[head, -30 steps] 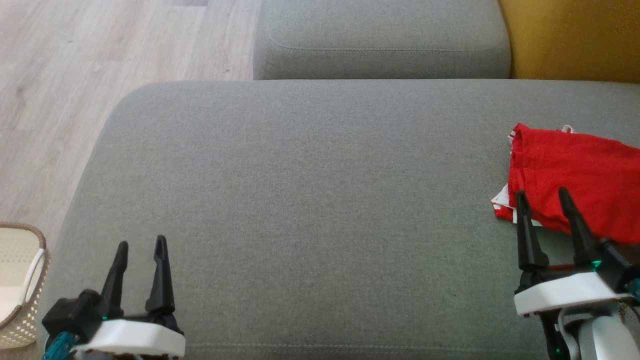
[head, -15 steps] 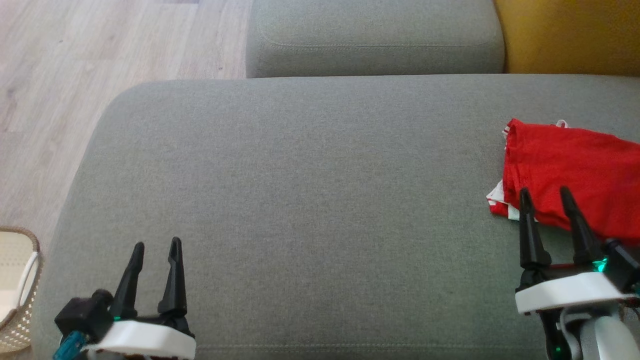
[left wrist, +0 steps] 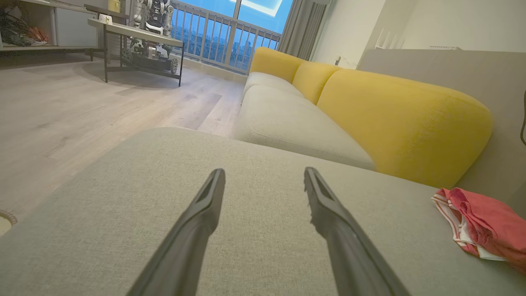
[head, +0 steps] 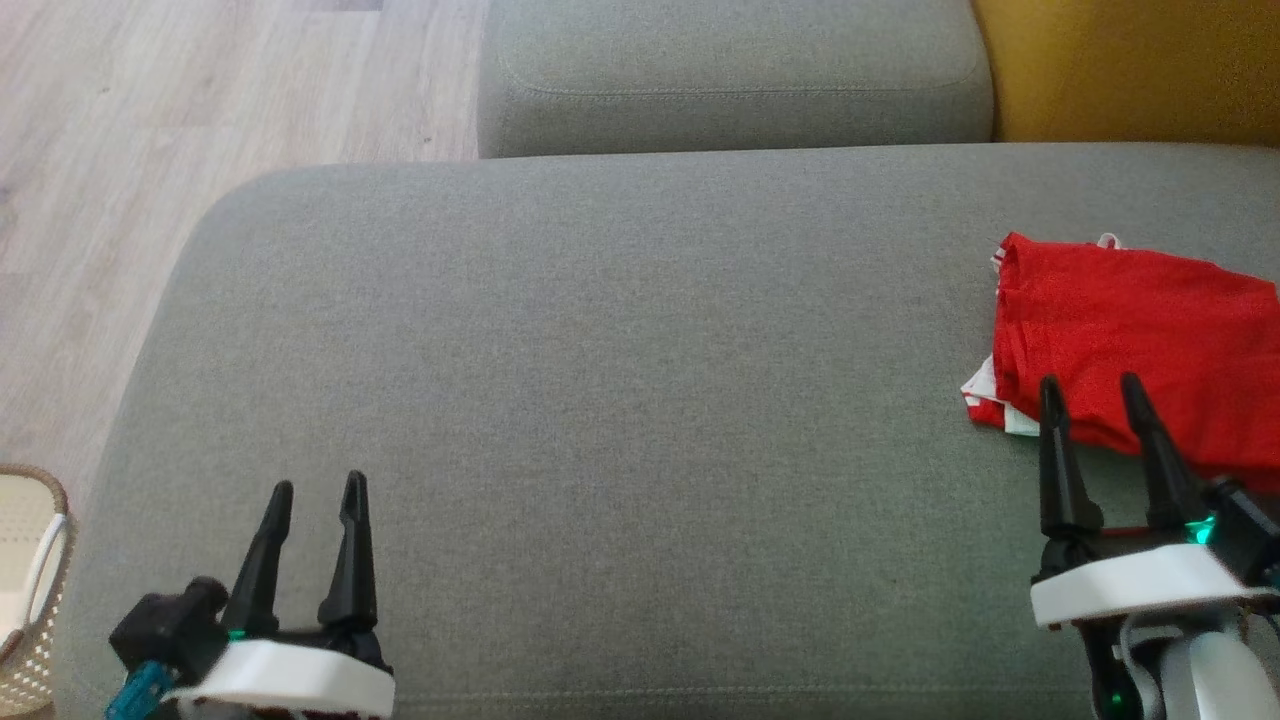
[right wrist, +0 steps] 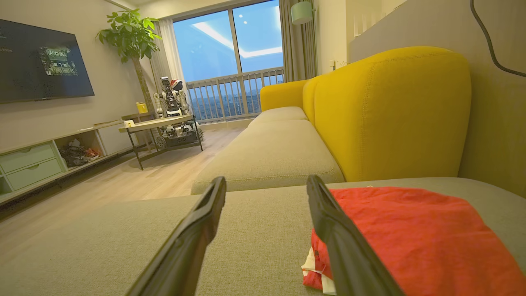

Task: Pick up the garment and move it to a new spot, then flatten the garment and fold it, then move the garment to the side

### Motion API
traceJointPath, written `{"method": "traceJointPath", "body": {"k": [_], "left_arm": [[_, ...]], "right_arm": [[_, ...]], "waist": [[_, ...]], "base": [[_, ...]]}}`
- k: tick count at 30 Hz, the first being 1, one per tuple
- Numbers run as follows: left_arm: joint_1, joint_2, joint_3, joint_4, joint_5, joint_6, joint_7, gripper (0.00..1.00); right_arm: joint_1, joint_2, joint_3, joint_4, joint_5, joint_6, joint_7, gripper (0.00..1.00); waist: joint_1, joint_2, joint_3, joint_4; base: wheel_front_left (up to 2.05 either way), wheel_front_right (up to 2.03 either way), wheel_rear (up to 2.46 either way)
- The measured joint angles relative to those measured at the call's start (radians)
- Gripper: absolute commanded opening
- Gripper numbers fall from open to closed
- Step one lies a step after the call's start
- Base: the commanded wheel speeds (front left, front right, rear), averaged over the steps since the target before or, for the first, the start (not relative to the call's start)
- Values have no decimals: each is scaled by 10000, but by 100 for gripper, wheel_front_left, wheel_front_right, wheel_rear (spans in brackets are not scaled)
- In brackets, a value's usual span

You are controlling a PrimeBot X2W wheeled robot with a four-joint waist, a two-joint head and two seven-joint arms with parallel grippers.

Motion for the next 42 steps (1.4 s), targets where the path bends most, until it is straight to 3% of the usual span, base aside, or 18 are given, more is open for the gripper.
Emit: {"method": "traceJointPath", "body": {"k": [15, 16, 23, 42], "left_arm": [[-2, -2, 6, -357, -673, 0, 0, 100], [-2, -2, 8, -337, -673, 0, 0, 0], [491, -31, -36, 589, -851, 15, 77, 0], [225, -15, -17, 721, -2815, 15, 516, 0]], "right_arm": [[-4, 2, 88, -2, -21, 0, 0, 100], [-5, 2, 86, 0, -21, 0, 0, 0], [493, 105, 98, 972, 150, 0, 130, 0], [444, 104, 92, 1043, 2266, 0, 642, 0]], "waist": [[0, 0, 4, -50], [0, 0, 7, -53], [0, 0, 15, -73], [0, 0, 68, -191]], "base": [[0, 0, 0], [0, 0, 0], [0, 0, 0], [0, 0, 0]]}}
